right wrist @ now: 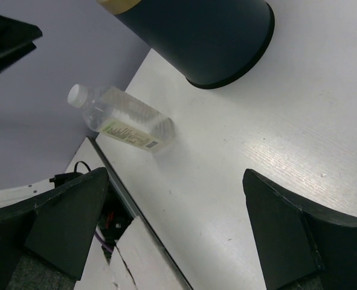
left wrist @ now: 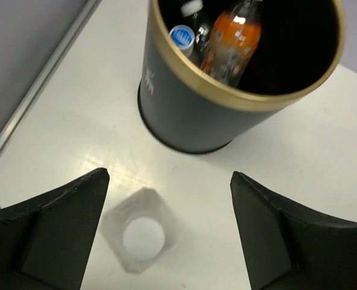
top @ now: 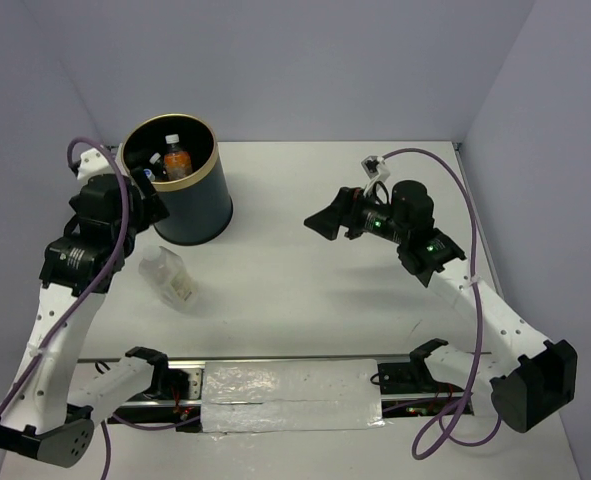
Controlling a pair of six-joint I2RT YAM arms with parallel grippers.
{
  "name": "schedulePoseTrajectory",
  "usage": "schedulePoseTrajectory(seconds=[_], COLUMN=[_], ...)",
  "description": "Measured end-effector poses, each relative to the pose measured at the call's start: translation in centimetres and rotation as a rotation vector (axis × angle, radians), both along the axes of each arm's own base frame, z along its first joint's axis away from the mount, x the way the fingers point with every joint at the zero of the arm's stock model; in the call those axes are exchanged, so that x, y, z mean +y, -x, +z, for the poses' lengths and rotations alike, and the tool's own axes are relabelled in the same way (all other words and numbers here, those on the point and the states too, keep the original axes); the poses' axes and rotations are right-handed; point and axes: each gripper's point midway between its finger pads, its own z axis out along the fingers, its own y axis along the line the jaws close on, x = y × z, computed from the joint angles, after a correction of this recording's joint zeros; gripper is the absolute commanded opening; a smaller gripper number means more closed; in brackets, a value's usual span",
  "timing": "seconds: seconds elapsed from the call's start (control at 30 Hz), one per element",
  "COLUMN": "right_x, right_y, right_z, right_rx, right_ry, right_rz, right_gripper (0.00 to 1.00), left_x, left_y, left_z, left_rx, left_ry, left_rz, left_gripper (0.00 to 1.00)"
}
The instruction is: Put the plastic bottles in the bin
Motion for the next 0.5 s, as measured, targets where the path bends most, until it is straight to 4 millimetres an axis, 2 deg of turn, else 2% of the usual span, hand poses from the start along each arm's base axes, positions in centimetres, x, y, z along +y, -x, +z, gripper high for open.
schedulePoseTrajectory(seconds=[0.07, 0.23, 0.5], right_x=[0.0, -0.2, -0.1], right_y=[0.2, 0.7, 1.0], right_z=[0.1, 0.4, 0.5], right_rx=[-0.001, -0.011, 0.002], right_ry=[-0.003, -0.011, -0.022], right_rz=[0.006, 0.007, 0.018], right_gripper=[1.0, 1.0, 1.0], left_x=[0.2, 0.1, -0.9], left_y=[1.3, 3.0, 4.4], left_z=[-1.2, -2.8, -8.5], left_rx=[0.05, 0.101, 0.24], left_ry=[0.013, 0.061, 0.126], left_rz=[0.01, 0.03, 0.027], left_gripper=[0.96, 0.97, 0.97])
